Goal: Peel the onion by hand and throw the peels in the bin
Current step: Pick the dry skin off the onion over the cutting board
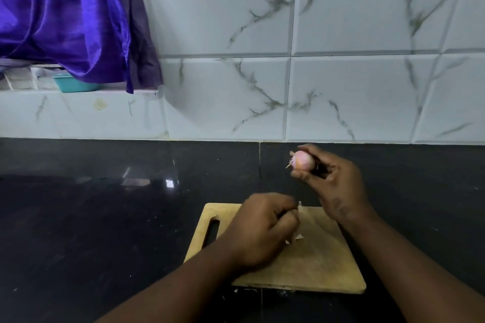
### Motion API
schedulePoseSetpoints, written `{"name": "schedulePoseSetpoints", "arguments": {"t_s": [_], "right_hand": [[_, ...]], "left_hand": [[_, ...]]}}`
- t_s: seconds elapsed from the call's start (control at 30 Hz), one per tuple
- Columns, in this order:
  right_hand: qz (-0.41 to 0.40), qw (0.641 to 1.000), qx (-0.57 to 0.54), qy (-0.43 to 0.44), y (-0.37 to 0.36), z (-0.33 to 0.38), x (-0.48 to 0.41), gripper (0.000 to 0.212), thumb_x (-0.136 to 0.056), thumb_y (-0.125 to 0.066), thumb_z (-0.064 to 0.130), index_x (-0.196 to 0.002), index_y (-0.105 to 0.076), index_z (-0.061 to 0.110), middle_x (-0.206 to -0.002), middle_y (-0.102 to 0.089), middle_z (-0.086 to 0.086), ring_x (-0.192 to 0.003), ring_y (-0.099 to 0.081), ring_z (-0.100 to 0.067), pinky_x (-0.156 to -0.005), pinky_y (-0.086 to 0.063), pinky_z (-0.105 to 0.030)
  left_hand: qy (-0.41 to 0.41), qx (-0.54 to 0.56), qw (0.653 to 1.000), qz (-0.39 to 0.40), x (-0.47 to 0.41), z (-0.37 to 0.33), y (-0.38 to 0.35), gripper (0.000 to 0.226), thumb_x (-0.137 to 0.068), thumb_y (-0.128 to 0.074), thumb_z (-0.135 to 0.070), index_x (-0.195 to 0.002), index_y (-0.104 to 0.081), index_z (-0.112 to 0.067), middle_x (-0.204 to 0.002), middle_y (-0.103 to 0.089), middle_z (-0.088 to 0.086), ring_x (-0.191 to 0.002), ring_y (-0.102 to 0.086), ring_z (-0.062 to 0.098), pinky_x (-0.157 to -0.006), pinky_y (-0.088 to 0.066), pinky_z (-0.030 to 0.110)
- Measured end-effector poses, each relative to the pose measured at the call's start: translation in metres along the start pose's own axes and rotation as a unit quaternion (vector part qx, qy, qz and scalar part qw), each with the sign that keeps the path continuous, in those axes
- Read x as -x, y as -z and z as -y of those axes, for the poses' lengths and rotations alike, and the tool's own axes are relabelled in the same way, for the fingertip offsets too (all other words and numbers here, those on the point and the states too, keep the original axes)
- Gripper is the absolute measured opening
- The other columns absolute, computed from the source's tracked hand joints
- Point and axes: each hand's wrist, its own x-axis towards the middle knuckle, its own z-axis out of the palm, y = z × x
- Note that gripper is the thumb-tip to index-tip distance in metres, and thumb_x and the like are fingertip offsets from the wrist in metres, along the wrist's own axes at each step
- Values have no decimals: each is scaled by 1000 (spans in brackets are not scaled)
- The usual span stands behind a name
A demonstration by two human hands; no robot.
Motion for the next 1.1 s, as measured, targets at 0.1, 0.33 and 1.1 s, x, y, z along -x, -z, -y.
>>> {"name": "schedulePoseSetpoints", "arguments": {"t_s": [0.1, 0.33, 1.1], "right_hand": [[14, 1000, -10, -15, 7, -8, 3, 52, -71, -89, 8, -121, -75, 14, -107, -82, 10, -99, -76, -5, -89, -61, -23], [60, 995, -69, -28, 0, -5, 4, 50, -75, -83, 19, -124, -73, 21, -117, -80, 2, -111, -75, -14, -96, -59, -26], [147, 982, -89, -72, 0, -3, 10, 52, -83, -81, 4, -131, -70, 22, -129, -74, 2, -121, -70, -15, -101, -58, -31]], "left_hand": [[12, -6, 997, -74, -4, 2, 4, 35, -101, -48, -30, -67, -54, -27, -65, -56, -4, -65, -57, 20, -63, -48, 44], [57, -179, 981, -53, 1, 10, 14, 49, -102, -58, -54, -63, -64, -25, -63, -64, -4, -71, -63, 15, -49, -34, 19], [3, -34, 976, -216, -7, 20, 13, 9, -96, -77, -21, -100, -72, -27, -97, -67, -15, -89, -65, 5, -72, -56, 26]]}}
